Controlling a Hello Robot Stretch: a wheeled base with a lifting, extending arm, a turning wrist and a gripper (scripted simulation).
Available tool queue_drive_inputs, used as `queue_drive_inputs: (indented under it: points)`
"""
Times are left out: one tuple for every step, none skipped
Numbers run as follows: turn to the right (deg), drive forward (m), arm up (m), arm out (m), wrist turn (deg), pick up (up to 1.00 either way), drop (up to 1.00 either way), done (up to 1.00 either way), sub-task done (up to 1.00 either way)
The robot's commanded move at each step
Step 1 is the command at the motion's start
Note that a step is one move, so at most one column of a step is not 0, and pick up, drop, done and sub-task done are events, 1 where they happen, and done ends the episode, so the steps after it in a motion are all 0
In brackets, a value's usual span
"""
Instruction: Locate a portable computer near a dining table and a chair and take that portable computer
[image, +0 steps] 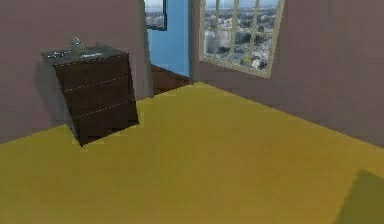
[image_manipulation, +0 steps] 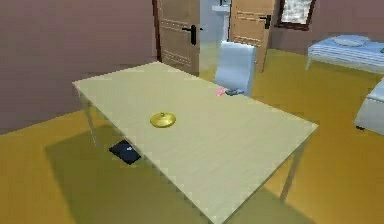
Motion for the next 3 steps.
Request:
queue_drive_inputs:
  points:
    - [45.0, 0.00, 0.00, 0.00, 0.0, 0.00, 0.00, 0.00, 0.00]
    - [6.0, 0.00, 0.00, 0.00, 0.0, 0.00, 0.00, 0.00, 0.00]
    - [0.0, 0.75, 0.00, 0.00, 0.0, 0.00, 0.00, 0.00, 0.00]
